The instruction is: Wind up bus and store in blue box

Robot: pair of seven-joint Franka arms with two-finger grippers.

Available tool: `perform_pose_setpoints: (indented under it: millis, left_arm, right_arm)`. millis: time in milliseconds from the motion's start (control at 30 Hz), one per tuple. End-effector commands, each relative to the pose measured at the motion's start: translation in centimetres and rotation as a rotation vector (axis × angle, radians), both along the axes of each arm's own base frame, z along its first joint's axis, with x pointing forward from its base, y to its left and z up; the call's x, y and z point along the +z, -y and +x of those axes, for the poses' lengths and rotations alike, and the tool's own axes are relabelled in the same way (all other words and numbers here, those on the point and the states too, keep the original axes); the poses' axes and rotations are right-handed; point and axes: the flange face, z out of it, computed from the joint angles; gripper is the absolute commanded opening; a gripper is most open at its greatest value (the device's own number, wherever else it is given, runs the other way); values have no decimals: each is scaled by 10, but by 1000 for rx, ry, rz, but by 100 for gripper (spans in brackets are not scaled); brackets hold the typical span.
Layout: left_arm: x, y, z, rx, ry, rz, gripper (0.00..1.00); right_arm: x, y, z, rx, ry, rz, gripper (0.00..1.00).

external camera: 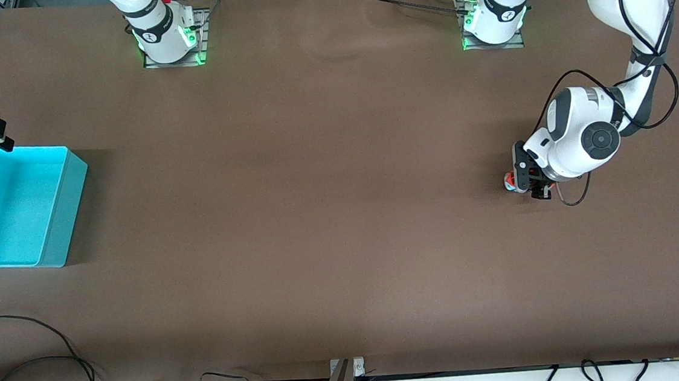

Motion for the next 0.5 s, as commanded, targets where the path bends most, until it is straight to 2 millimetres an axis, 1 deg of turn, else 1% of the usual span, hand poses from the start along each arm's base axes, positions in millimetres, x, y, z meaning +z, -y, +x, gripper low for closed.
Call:
perform_pose_setpoints:
  millis: [0, 133, 300, 467]
  left_arm:
    - [-6, -14, -4, -56, -4, 5, 31]
    - [-14, -36, -5, -23, -15, 2, 31]
    - [-21, -54, -6, 7, -17, -1, 31]
    - [-22, -66, -7, 22, -14, -1, 31]
  right_arm:
    - [6, -1, 0, -15, 12, 16, 100]
    - [6, -1, 0, -15, 13, 16, 100]
    - [6, -1, 0, -15, 12, 16, 100]
    - [6, -1, 0, -15, 12, 14, 100]
